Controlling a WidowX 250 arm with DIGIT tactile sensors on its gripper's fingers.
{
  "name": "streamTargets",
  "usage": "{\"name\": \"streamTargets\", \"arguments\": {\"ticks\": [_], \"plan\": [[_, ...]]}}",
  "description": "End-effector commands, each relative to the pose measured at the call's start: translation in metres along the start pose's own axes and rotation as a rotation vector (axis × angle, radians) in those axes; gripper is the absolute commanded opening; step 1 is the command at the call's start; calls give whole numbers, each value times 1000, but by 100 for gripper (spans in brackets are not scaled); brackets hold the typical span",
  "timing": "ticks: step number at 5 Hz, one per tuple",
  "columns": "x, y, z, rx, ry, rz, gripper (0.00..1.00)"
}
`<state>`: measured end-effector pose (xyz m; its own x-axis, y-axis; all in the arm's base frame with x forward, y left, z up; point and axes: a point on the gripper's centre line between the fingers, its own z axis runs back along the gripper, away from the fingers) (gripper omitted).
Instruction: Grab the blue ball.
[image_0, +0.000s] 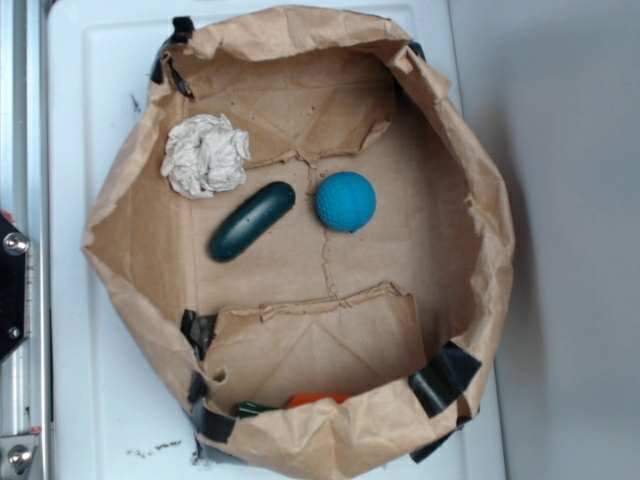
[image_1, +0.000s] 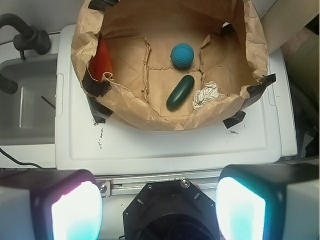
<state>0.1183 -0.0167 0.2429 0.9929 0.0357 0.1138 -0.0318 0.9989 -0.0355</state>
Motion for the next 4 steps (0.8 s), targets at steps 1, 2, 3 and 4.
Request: {"name": "streamTargets", "arguments": {"ticks": [1,2,3,4], "plan": [[0,0,0,0,0,0,100],[25,-9,1,-14,-16,1,100],[51,-13,1,-23,-20,26,100],[70,-8,1,-34,-39,24,100]]}}
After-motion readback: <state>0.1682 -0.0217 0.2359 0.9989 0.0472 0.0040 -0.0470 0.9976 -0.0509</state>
